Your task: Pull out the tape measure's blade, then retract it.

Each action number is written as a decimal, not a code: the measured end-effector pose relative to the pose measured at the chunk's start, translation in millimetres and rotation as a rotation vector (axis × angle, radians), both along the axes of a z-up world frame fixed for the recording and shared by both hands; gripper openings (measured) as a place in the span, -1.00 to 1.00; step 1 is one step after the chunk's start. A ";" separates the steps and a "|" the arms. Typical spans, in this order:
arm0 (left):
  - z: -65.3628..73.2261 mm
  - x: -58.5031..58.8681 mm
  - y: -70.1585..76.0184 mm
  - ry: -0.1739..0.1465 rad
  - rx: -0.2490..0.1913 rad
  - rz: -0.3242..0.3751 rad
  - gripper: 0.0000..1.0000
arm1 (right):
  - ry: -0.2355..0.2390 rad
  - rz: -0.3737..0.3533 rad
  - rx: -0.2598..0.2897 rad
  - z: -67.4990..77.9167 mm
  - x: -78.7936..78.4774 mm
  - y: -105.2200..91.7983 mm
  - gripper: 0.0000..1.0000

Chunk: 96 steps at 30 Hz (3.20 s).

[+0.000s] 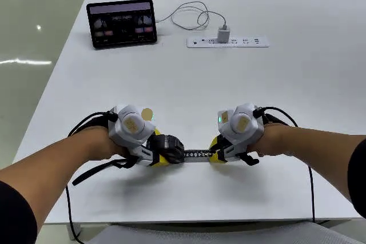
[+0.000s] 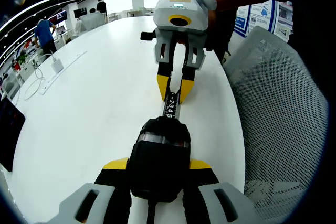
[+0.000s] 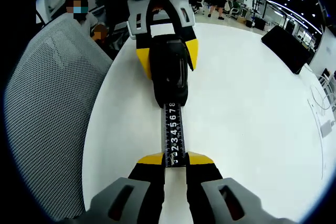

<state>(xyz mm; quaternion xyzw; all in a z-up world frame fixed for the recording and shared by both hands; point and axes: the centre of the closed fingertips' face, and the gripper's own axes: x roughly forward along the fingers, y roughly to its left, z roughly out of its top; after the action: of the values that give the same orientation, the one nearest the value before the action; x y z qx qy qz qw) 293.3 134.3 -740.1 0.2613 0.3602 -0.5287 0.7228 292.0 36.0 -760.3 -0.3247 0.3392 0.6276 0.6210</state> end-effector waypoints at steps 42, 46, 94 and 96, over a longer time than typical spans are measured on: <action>-4.3 0.7 5.2 -0.056 0.039 -0.062 -0.39 | 0.021 -0.055 0.007 -0.2 -0.3 -48.2 -0.80; -4.2 1.2 5.1 -0.057 0.039 -0.062 -0.39 | 0.021 -0.061 0.008 -0.1 0.6 -53.0 -0.80; -4.6 1.3 4.6 -0.060 0.043 -0.058 -0.39 | 0.016 -0.090 -0.038 0.8 7.7 -102.5 -0.81; -4.6 1.1 4.6 -0.058 0.041 -0.056 -0.39 | 0.015 -0.091 -0.040 0.8 7.3 -104.0 -0.81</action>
<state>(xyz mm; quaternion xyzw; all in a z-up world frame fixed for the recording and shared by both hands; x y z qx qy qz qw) 294.4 138.9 -744.8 0.3011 0.3426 -0.5334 0.7123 299.3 -68.0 -759.5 -0.3166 0.3707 0.5942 0.6397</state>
